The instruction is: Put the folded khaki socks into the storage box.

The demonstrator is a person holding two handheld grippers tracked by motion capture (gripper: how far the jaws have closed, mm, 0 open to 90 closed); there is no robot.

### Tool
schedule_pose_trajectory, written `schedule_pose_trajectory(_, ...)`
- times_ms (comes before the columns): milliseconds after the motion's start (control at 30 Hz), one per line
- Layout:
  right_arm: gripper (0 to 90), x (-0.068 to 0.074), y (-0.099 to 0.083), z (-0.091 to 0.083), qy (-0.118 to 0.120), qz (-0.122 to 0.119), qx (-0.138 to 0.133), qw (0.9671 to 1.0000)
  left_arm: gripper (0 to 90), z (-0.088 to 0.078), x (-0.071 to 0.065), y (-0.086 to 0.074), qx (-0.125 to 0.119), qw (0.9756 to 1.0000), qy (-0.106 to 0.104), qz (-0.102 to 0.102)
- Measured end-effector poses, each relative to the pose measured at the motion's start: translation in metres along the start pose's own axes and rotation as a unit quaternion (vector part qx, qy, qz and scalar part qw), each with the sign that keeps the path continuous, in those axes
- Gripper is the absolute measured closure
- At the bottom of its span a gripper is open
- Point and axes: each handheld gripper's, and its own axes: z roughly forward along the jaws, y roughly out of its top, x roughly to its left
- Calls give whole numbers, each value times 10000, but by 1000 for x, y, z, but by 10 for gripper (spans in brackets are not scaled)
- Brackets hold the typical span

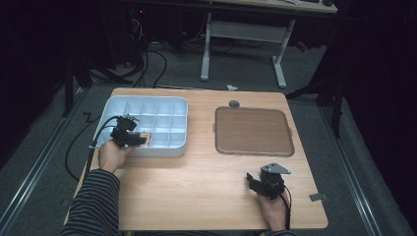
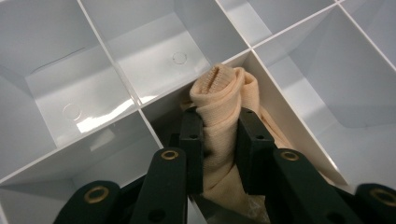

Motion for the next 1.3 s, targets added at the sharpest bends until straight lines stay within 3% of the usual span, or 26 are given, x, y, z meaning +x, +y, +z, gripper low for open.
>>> schedule_pose_trajectory(100, 388, 0, 0, 0, -1, -3, -1, 10000, 747, 1, 1, 1, 55, 10000, -70, -35)
schedule_pose_trajectory(433, 388, 0, 0, 0, 0, -3, -1, 10000, 690, -3, -2, 1, -34, 9999, 15, -95)
schedule_pose_trajectory(667, 388, 0, 0, 0, 2, -3, 1, 10000, 637, -16, -4, 3, -402, 9990, 145, -97)
schedule_pose_trajectory(800, 388, 0, 0, 0, 3, -2, 0, 10000, 668, -20, -5, 4, -599, 9978, 285, -76)
schedule_pose_trajectory(1033, 387, 0, 0, 0, 3, -5, 1, 10000, 842, -5, -7, 4, -292, 9982, 516, -70)
schedule_pose_trajectory(1200, 386, 0, 0, 0, 6, -5, 2, 10000, 844, -4, -5, 4, -210, 9983, 523, -163)
schedule_pose_trajectory(1300, 386, 0, 0, 0, 8, -6, 2, 10000, 777, -4, -5, 4, -211, 9985, 486, -169)
